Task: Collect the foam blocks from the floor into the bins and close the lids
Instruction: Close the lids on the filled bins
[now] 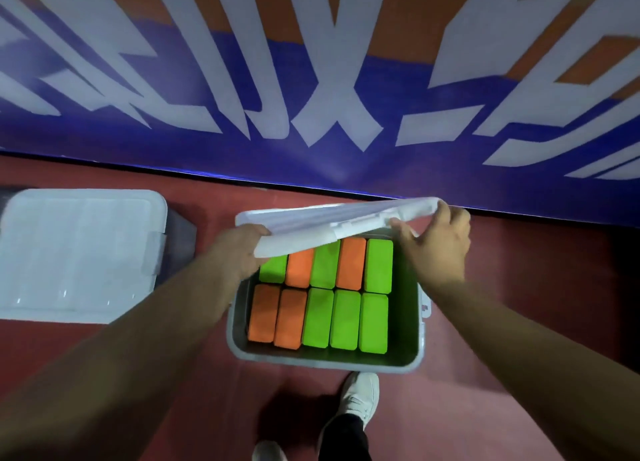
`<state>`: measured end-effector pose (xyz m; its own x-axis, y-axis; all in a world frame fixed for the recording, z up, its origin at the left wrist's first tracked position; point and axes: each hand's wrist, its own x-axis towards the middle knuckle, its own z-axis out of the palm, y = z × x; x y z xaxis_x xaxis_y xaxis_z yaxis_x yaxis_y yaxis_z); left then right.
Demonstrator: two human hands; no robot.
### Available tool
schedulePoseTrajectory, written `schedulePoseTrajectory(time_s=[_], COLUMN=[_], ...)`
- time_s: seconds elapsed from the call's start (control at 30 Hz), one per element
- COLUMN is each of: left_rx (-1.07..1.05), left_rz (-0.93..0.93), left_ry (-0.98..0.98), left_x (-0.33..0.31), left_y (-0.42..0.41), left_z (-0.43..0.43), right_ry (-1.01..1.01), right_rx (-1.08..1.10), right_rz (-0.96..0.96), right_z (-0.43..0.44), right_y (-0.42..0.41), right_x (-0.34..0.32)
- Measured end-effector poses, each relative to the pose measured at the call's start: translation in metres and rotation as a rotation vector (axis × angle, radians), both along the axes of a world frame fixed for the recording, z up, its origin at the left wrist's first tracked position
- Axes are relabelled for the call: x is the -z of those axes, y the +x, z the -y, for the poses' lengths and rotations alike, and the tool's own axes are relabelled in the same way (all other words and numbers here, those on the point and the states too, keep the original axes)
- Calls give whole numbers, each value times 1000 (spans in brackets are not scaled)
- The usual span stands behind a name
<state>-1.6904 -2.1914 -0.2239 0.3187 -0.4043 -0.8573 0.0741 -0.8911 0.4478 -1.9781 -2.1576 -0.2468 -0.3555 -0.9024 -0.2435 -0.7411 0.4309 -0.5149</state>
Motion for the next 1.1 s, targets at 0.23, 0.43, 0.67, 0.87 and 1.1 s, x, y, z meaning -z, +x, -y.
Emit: schedulePoseTrajectory(time_s=[0.23, 0.43, 0.67, 0.87, 1.1], left_rx=[-141, 391, 1133, 1401, 1447], left_rz=[55, 387, 545, 523, 529], left_ry=[-211, -173, -550, -423, -230], left_x=[2, 14, 75, 158, 211], left_y=[-23, -4, -35, -93, -126], left_z=[-114, -182, -202, -197, -182], right_ry=[202, 221, 245, 307, 331], right_rx=[616, 572, 374, 304, -25], right_rz=[1419, 1486, 1375, 907, 143], right_z=[-57, -119, -161, -166, -138], right_y=[71, 47, -33, -64, -63], right_x=[-13, 3, 84, 158, 208])
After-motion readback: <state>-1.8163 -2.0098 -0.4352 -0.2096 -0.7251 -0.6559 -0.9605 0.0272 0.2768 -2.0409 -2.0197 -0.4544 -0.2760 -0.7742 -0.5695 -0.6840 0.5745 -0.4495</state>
